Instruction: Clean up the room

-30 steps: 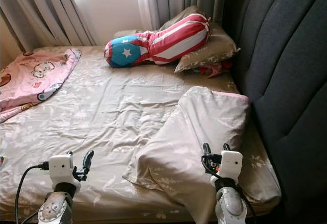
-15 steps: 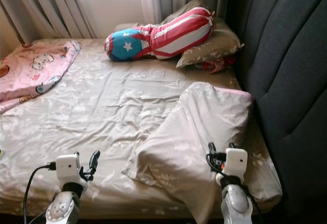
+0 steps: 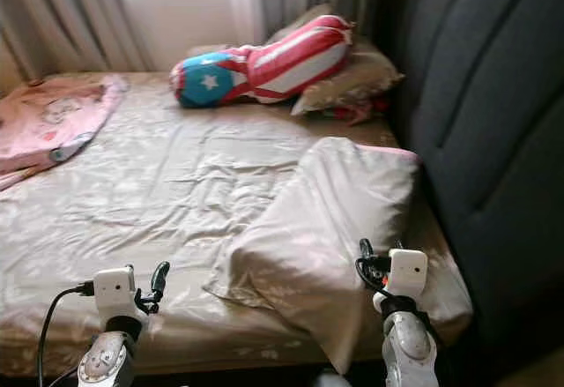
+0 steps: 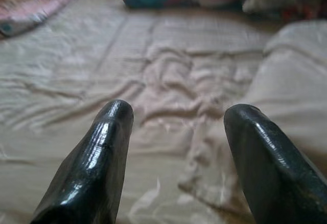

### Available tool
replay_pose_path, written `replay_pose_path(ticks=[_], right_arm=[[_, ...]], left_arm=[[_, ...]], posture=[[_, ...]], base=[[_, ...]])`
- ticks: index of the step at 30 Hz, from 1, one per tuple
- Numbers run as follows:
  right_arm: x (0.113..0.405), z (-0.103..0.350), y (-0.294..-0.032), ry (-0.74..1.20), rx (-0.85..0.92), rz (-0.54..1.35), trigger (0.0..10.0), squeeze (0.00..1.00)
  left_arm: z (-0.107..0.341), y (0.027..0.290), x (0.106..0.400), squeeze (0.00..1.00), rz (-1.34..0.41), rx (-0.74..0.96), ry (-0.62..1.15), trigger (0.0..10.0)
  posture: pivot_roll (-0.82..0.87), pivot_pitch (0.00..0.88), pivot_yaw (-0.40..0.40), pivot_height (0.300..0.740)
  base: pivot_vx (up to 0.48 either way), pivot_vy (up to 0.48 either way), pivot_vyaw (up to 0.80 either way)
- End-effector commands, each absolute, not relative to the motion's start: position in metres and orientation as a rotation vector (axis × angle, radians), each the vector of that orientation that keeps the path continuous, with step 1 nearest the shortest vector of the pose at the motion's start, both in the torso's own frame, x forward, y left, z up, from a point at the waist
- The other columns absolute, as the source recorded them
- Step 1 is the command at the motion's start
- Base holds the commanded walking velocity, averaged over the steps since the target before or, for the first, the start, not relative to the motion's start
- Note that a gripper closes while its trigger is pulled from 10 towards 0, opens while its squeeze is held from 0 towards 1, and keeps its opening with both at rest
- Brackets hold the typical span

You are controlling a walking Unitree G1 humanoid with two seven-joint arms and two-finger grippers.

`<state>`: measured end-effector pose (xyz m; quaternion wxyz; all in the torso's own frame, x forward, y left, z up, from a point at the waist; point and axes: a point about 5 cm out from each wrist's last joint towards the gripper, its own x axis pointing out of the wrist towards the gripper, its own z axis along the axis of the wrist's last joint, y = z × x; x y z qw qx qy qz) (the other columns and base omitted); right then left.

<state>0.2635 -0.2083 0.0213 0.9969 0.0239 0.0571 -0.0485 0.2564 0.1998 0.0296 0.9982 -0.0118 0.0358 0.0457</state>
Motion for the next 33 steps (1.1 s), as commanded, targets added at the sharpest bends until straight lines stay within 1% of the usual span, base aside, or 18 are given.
replay_pose_path(ticks=[1, 16, 33], right_arm=[[0.2695, 0.0262, -0.2075, 0.101, 0.051, -0.093, 10.0, 0.0], [0.2742, 0.0251, -0.2018, 0.119, 0.06, -0.08, 10.0, 0.0], [0.2785, 0.0225, -0.1985, 0.155, 0.056, -0.065, 10.0, 0.0]], left_arm=[[0.0261, 0.2023, 0.2536, 0.0, 0.102, -0.028, 0.096, 10.0], [0.0284, 0.2057, 0.2531, 0.0, 0.103, -0.021, 0.102, 10.0], [0.0303, 0.2088, 0.2537, 0.0, 0.121, -0.026, 0.096, 10.0]], posture=[[-0.21, 0.025, 0.03, 0.663], [-0.19, 0.07, 0.034, 0.663], [-0.18, 0.1, 0.029, 0.663]], base=[[0.0, 0.0, 0.0], [0.0, 0.0, 0.0], [0.287, 0.0, 0.0]])
